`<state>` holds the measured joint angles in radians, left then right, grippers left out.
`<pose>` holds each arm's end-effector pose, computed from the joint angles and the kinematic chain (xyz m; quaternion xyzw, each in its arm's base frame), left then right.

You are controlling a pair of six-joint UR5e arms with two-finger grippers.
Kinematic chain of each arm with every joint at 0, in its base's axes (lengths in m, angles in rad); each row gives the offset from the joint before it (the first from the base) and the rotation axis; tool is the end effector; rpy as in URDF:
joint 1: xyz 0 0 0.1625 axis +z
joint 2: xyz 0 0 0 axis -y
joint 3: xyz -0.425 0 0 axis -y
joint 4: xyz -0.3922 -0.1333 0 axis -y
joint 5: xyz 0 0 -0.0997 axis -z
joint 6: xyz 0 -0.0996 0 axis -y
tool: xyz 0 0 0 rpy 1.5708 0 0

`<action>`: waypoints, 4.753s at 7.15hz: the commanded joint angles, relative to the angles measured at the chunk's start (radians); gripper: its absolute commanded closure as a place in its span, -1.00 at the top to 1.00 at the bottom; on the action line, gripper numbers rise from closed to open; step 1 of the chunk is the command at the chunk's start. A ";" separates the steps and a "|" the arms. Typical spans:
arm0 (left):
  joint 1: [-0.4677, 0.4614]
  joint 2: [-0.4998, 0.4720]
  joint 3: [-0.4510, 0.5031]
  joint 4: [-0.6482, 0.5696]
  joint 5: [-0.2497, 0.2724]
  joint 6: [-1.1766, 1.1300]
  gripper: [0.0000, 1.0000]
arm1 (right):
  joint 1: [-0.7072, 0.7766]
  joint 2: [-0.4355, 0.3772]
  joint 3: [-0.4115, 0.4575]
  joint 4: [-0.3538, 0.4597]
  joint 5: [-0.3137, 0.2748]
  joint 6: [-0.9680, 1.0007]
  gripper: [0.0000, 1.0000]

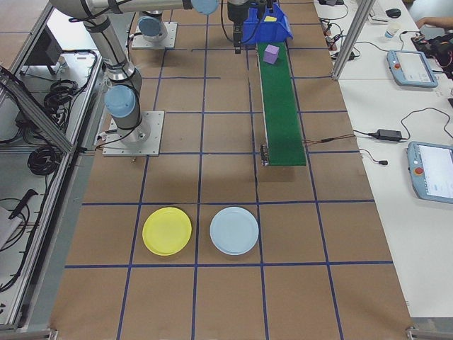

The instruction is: Move block left to right into plate

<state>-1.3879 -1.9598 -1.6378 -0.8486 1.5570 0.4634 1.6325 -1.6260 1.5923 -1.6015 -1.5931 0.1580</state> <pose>-0.0168 -0.6496 0.3132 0.1395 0.9813 -0.1280 0.0357 0.1601 -0.4654 0.5071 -0.0485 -0.9982 0.0332 0.0075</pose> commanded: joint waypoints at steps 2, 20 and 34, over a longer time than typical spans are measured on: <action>0.007 -0.085 -0.016 0.005 0.003 0.009 1.00 | 0.000 0.000 0.000 0.000 -0.001 0.000 1.00; -0.252 0.038 -0.031 0.052 -0.146 -0.034 -0.44 | 0.000 0.000 0.003 0.000 -0.001 0.000 1.00; -0.111 0.446 -0.002 -0.600 0.037 -0.066 1.00 | 0.000 0.001 0.005 0.000 -0.001 0.000 1.00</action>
<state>-1.5218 -1.6235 -1.6383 -1.3345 1.5862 0.3996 1.6322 -1.6259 1.5957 -1.6015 -1.5938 0.1583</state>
